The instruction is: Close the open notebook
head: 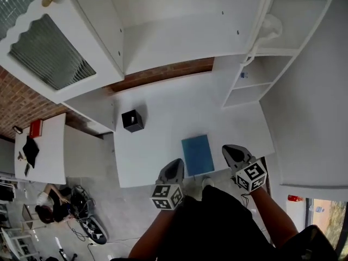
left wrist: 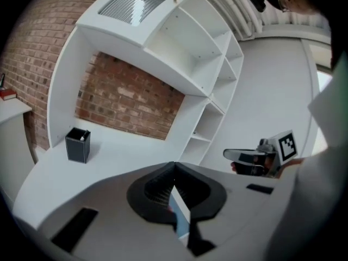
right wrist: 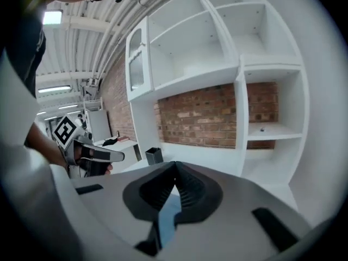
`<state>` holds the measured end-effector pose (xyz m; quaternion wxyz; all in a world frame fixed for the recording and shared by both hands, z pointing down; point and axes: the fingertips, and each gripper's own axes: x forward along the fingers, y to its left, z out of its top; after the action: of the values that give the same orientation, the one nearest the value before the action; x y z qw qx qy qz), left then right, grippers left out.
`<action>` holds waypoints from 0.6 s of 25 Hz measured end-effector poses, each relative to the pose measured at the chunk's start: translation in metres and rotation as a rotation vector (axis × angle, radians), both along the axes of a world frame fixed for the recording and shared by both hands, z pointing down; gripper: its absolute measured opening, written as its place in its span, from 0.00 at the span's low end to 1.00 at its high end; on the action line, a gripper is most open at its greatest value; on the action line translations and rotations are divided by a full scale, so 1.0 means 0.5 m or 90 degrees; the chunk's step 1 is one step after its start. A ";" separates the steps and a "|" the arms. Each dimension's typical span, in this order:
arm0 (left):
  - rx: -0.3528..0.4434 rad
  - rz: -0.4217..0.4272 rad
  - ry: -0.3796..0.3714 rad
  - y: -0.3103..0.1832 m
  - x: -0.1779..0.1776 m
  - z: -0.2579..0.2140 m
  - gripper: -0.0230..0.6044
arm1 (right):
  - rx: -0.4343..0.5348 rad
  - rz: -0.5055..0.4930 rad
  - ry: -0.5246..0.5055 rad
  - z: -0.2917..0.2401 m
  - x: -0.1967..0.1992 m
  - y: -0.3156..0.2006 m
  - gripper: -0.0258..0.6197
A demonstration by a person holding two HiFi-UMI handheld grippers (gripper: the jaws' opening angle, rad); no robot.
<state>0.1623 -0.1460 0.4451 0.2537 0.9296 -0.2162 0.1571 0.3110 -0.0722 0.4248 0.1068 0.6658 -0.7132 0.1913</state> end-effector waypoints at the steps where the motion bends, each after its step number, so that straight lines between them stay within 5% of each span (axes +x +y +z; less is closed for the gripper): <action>1: 0.017 -0.002 0.005 -0.009 -0.004 -0.024 0.05 | 0.015 0.022 0.008 -0.028 -0.001 0.010 0.04; 8: 0.102 -0.017 0.044 -0.076 -0.005 -0.120 0.05 | 0.095 0.149 0.064 -0.155 0.037 0.057 0.04; 15: 0.131 -0.025 0.066 -0.102 0.000 -0.173 0.05 | 0.136 0.174 0.082 -0.210 0.056 0.049 0.04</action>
<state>0.1620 -0.1971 0.3587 0.1705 0.9531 -0.2364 0.0809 0.3392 -0.0475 0.3200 0.0539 0.7750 -0.6241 0.0842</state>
